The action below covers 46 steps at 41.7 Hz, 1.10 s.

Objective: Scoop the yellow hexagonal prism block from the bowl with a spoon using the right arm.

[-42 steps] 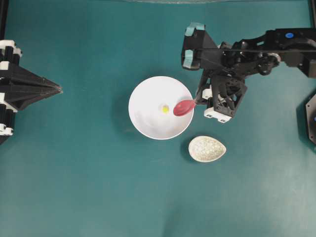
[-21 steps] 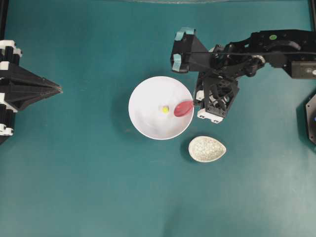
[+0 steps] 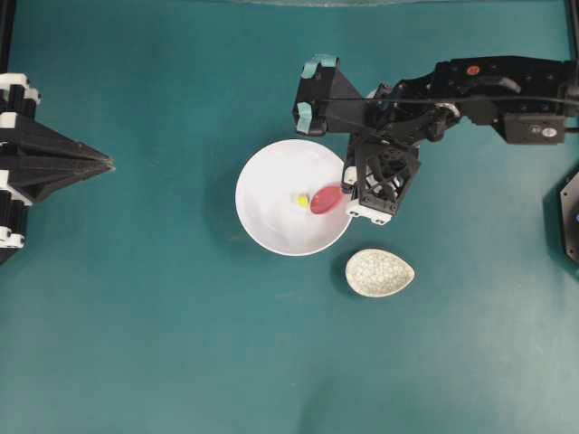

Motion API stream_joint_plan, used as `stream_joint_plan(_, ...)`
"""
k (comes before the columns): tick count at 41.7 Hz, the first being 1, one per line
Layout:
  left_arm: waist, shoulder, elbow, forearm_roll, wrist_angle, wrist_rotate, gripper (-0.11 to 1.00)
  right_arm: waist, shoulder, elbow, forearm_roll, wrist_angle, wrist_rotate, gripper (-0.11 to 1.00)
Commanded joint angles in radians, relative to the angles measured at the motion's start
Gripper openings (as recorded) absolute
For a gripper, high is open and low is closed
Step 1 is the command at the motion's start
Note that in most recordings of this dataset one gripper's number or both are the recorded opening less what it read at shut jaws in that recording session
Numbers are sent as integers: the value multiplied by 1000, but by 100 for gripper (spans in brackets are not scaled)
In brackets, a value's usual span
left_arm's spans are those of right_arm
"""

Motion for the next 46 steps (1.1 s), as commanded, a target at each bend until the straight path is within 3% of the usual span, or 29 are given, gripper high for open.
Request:
stream_joint_plan(1, 0, 9, -29, 2, -9, 2, 3, 2, -8, -26, -2, -6, -2, 25)
stream_joint_plan(46, 0, 9, -37, 2, -9, 2, 3, 18, 63, -71, -2, -164, 5, 25)
